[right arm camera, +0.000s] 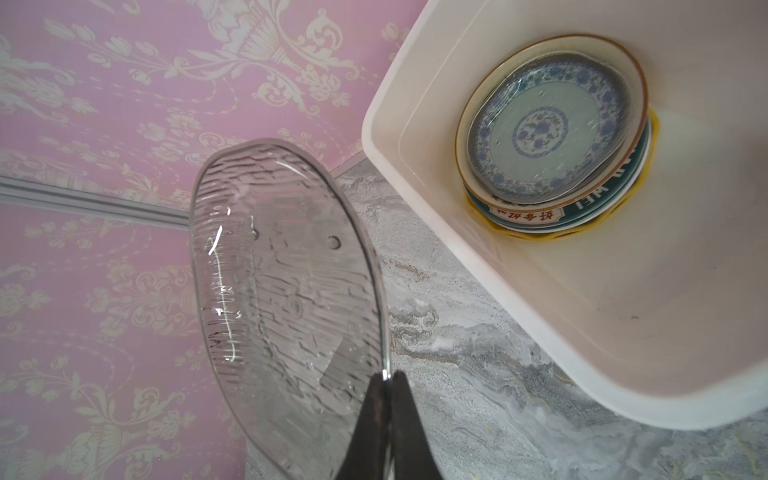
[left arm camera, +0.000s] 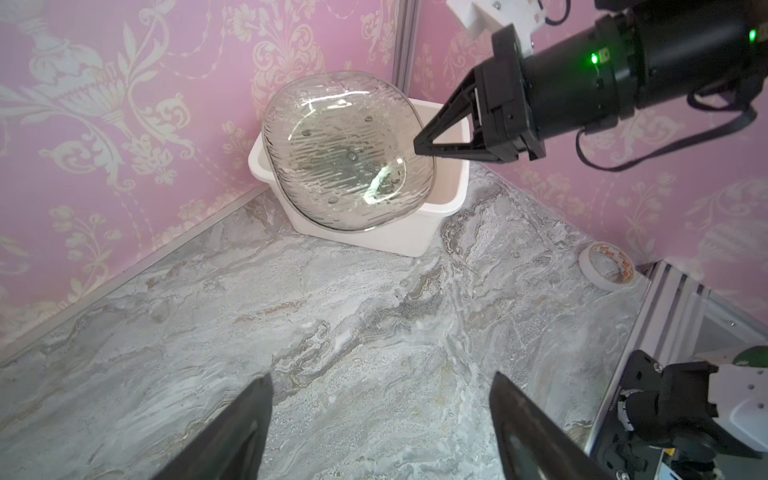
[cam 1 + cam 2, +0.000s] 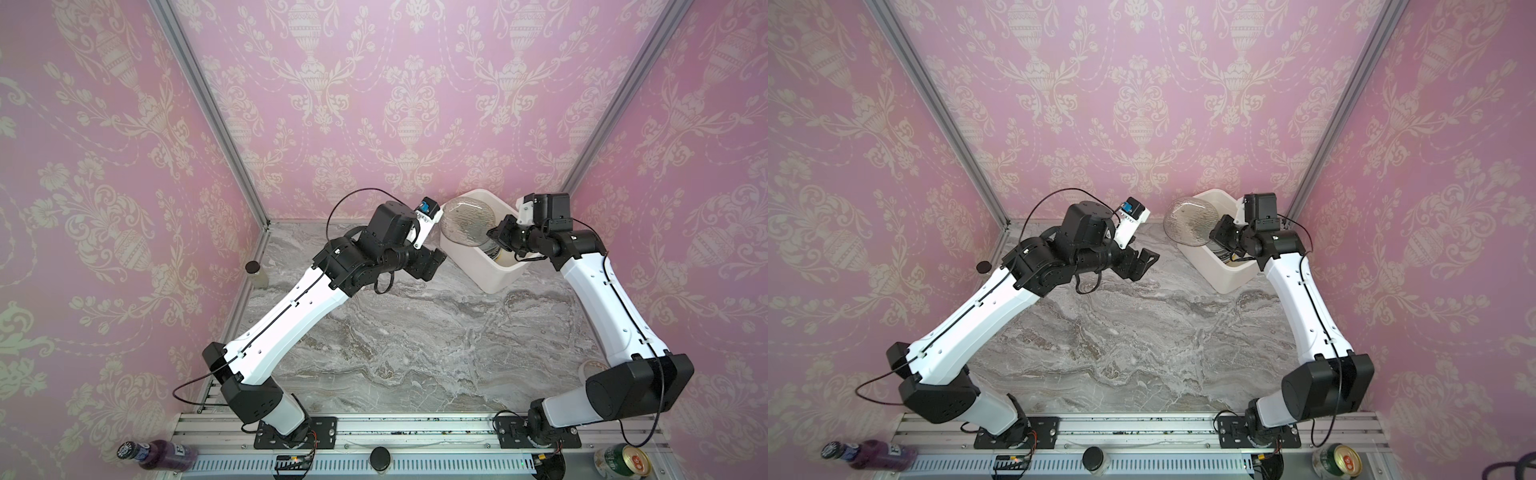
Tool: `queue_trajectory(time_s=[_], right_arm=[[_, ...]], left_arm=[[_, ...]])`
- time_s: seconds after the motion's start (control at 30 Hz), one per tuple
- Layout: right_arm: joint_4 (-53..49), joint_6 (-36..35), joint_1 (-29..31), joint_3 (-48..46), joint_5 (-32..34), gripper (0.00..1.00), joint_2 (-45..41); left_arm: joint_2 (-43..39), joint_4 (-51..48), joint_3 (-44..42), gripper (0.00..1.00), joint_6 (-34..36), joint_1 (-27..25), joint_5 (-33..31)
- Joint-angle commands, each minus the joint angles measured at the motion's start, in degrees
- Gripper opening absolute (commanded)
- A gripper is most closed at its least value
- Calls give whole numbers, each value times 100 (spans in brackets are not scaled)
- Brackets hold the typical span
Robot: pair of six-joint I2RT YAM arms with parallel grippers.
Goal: Place the plates into the plastic bin on the countertop
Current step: 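Lift the glass plate toward the bin with the right gripper while the left follows, then lower the glass plate into the bin with the right gripper while the left steadies it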
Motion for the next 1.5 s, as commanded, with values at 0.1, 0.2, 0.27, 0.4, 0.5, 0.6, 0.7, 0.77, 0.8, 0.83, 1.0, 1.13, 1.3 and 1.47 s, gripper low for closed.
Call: queue_trajectory(time_s=[0.1,0.2,0.27,0.4,0.5,0.6,0.7,0.77,0.8,0.83,1.0,1.13,1.3,1.47], right_arm=[[526,470,-517,130,-182,0,90],[730,625,-643,130,-106,0,295],[896,778,-686,114,-28,0,493],[1192,1301,-709,28,306,0,843],[1563,1797,-702,-54,538,0,1111],[1653,2003,-681,53,754,0,1456],[1518,1978,-666,286,877,0,1856],[1367,1898,-659,479,914,0,2131],[1301,1851,-648,568,946,0,2253],[1266,1765,-628,648,965,0,2374],[1107,1697,-610,932,1059,0,2853],[1126,1734,-599,1037,1082,0,3118],[1089,1691,-593,1213,1027,0,3423],[977,1584,-594,1401,1009,0,3678]], left_arm=[[321,-263,440,85,1025,-382,-347],[461,-245,552,85,1195,-489,-326],[548,-211,619,85,1286,-527,-296],[724,-226,785,86,1461,-556,-244],[846,-262,878,87,1553,-565,-217],[957,-254,951,87,1631,-560,-172],[1052,-206,995,88,1671,-565,-120],[1109,-201,1051,88,1715,-565,-109],[1165,-203,1089,88,1722,-565,-106],[1201,-197,1122,88,1744,-565,-109],[1458,-240,1399,88,1810,-557,-78],[1754,-361,1808,88,1837,-552,-37],[2279,-762,2635,88,1723,-553,26],[2906,-1276,3698,88,1575,-549,76]])
